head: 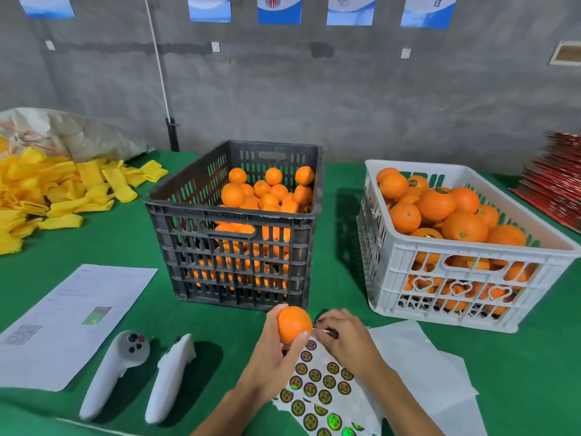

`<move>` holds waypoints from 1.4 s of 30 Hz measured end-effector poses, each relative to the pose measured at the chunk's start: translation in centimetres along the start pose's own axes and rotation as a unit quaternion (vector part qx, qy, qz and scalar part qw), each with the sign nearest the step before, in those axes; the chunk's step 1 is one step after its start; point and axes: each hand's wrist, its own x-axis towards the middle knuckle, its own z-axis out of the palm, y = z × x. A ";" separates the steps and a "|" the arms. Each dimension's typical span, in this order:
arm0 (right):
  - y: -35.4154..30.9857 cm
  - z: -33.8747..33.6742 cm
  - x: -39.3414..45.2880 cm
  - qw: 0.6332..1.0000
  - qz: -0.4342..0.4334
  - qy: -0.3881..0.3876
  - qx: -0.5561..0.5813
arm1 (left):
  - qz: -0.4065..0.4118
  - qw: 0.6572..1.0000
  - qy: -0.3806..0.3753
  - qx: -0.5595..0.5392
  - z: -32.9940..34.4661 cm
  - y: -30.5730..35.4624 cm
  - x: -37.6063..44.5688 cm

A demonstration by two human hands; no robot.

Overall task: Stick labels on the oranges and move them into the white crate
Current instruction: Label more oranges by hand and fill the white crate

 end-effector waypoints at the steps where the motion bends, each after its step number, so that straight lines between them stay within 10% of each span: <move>1: 0.0 0.0 0.1 1.000 -0.004 0.001 -0.005 | 0.000 1.000 -0.002 0.000 0.0 0.0 0.0; 13: -1.2 -1.2 1.0 0.970 0.130 -0.033 0.205 | 0.023 0.987 -0.098 0.123 -0.6 0.6 -1.2; 20: -0.7 -1.1 0.5 1.000 -0.012 -0.023 0.015 | 0.017 0.988 -0.101 0.120 -0.7 0.7 -1.2; 24: -1.9 -2.1 0.9 0.983 0.082 0.105 0.124 | 0.000 0.995 -0.084 0.055 -0.6 0.5 -1.1; 28: -4.2 -5.7 1.6 0.965 0.000 0.199 0.173 | 0.008 0.999 -0.028 -0.015 -0.5 2.7 1.3; 42: -10.6 -20.7 4.3 0.966 -0.049 0.214 0.137 | 0.248 0.967 0.026 0.045 -1.7 21.0 13.8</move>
